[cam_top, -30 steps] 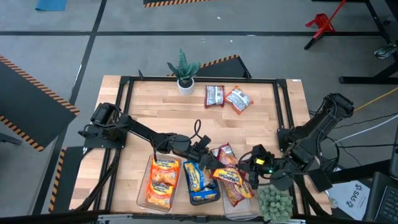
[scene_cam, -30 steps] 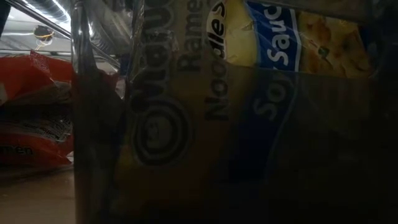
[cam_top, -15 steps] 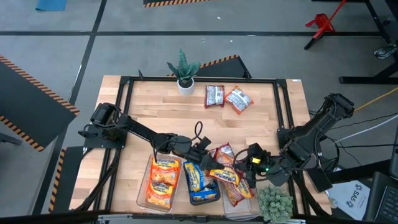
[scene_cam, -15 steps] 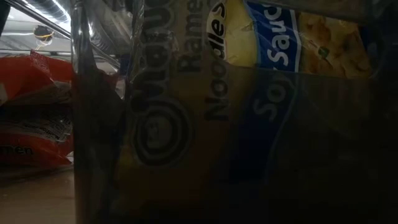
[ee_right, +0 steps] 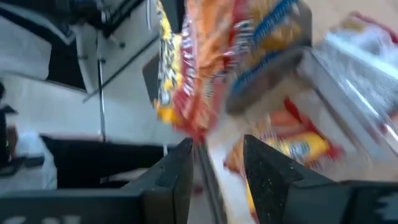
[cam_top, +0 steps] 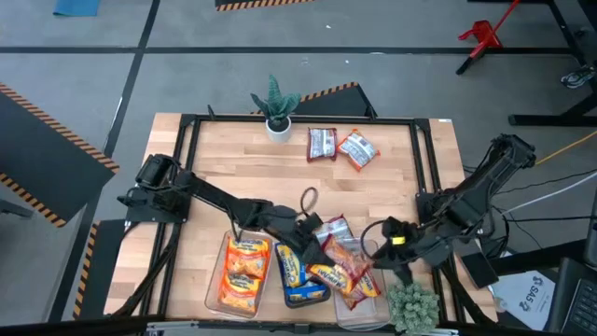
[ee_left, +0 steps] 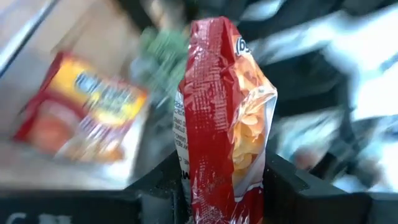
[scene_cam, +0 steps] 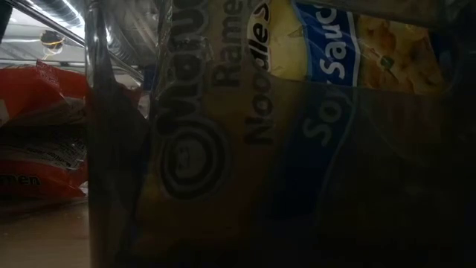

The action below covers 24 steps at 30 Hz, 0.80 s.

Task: Sort Maruchan noodles
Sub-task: Put the red noodle pack into the right transparent bin

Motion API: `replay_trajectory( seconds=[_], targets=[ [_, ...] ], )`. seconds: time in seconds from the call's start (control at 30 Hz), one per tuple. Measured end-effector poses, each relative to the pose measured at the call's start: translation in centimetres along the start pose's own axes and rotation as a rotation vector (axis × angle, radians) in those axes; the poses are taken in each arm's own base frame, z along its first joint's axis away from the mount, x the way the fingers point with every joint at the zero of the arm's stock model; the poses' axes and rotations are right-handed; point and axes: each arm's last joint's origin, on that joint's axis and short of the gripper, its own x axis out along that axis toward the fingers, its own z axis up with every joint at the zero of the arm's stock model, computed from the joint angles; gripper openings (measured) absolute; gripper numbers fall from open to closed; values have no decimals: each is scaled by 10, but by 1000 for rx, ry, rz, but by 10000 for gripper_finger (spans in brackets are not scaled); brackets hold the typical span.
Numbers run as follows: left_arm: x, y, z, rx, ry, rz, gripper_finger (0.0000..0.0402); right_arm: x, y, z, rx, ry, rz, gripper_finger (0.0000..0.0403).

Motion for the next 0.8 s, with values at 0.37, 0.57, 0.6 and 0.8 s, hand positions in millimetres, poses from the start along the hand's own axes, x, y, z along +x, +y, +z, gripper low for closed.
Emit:
replay_trajectory(
  seconds=[0.37, 0.57, 0.6, 0.8],
  targets=[
    [2, -46, 48, 293, 73, 187, 127, -51, -16, -13, 59, -46, -42, 126],
    [26, -17, 49, 256, 184, 200, 127, -54, -19, -16, 49, -71, -80, 127],
    [34, -14, 49, 254, 205, 180, 127, -54, -19, -16, 48, -72, -82, 127],
    [66, 0, 49, 250, 332, 145, 127, -53, -20, -16, 43, -76, -103, 127]
  ],
)
